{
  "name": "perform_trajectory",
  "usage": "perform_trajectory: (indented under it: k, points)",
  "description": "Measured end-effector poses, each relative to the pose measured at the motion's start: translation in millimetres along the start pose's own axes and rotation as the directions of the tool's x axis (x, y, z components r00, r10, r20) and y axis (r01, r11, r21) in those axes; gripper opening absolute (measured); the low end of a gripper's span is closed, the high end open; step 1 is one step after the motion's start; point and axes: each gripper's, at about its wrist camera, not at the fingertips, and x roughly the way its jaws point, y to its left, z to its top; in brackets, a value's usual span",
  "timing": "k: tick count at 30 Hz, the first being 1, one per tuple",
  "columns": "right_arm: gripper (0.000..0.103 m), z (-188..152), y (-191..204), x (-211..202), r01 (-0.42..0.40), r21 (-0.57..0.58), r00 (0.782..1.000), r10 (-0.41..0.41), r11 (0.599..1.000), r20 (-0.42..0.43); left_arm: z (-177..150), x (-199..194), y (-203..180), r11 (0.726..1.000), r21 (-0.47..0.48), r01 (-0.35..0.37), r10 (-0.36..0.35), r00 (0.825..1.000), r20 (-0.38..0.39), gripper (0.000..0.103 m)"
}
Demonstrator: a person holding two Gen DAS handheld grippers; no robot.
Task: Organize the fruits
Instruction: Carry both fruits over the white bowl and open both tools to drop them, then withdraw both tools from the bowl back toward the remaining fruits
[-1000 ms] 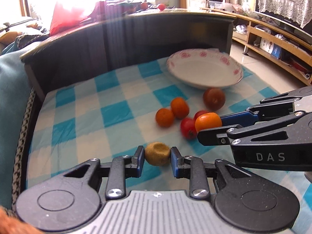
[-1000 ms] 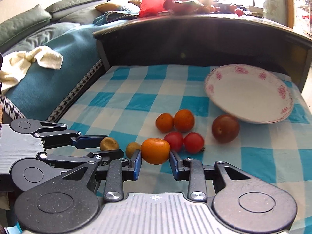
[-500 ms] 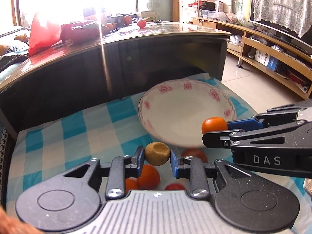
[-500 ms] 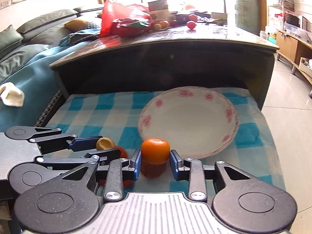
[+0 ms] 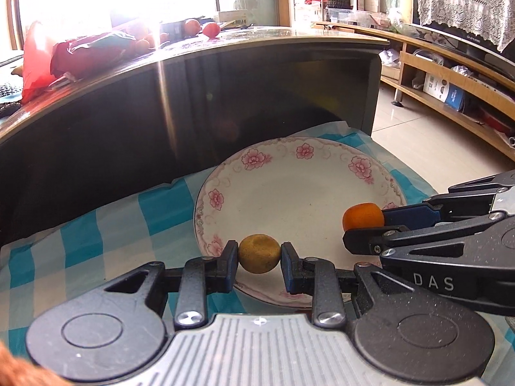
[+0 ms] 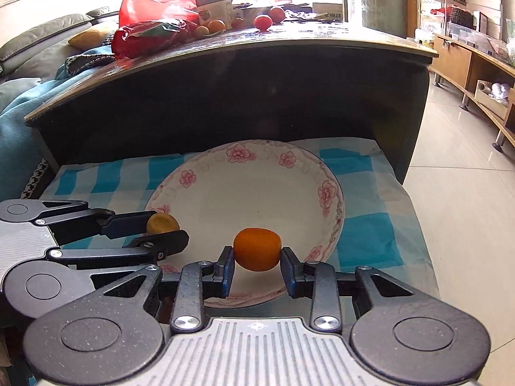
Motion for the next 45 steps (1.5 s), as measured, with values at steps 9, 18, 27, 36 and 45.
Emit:
perform_trajectory:
  k: [9,18,27,36,45]
  points:
    - [0.029,3.3,-1.7,8.5,0.014,-0.005,1.0,-0.014,1.0,-0.004,0.5,3.7,-0.6,1.0,0.001,-0.018,0.018,1.0,0.002,0.037]
    - [0.029,4.3,-1.6,7.9,0.027,-0.005,1.0,-0.027,1.0,0.001,1.1,1.5,-3.0,0.999,0.01,-0.035,0.035,0.999,-0.001,0.038]
    - [0.038,10.1,-2.5,1.7,0.033,0.002,0.999,-0.033,0.999,0.029,3.6,-6.3,2.8,0.998,0.003,-0.058,0.058,0.998,0.011,0.044]
    - [0.041,14.7,2.0,-11.9,0.015,0.002,0.998,-0.015,1.0,0.063,0.4,-31.7,15.5,0.997,-0.009,-0.078,0.078,0.997,0.019,0.045]
    - [0.042,10.5,20.6,-34.6,-0.037,-0.002,0.996,0.037,0.999,0.076,-14.5,-72.9,43.2,0.993,-0.057,-0.104,0.104,0.995,-0.002,0.046]
